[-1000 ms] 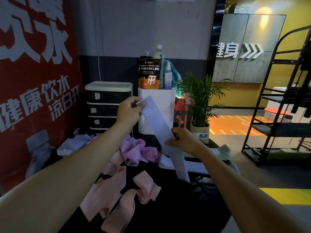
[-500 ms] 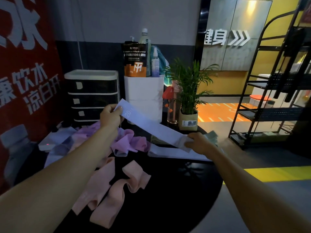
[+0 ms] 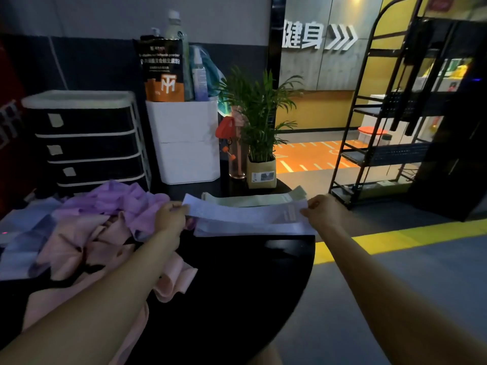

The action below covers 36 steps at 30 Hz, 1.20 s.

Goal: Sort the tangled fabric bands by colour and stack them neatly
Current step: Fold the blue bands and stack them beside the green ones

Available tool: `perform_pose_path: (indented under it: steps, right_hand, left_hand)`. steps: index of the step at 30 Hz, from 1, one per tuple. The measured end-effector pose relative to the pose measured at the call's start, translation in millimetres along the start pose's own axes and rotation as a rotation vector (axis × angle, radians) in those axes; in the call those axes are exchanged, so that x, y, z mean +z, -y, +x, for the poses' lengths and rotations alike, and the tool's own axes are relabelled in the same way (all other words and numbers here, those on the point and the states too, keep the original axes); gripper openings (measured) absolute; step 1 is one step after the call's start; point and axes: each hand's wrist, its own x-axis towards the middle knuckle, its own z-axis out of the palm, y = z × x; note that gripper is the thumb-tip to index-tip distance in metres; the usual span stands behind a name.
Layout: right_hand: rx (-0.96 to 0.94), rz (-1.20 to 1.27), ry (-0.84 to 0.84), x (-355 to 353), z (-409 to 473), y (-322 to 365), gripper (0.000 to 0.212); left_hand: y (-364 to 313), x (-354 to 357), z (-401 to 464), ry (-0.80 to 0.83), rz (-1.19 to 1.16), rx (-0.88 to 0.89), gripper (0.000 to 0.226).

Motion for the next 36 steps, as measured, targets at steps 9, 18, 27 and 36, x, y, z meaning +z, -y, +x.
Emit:
perform_pose_path:
  steps: [9, 18, 27, 36]
  right_hand:
    - [0.033, -0.051, -0.081, 14, 6, -22, 0.011]
    - [0.005, -0.073, -0.141, 24, 4, -35, 0.010]
    - [-0.036, -0.108, -0.143, 34, 6, -41, 0.011]
    - [-0.287, -0.164, -0.090, 54, -24, -15, 0.022]
  left_hand:
    - [22, 16, -14, 0.001, 0.392, 0.236, 0.006]
    - [31, 16, -15, -0.032, 0.405, 0.256, 0.008]
    - [43, 19, -16, -0.089, 0.361, 0.274, 0.013]
    - [51, 17, -16, -0.084, 0.296, 0.305, 0.016]
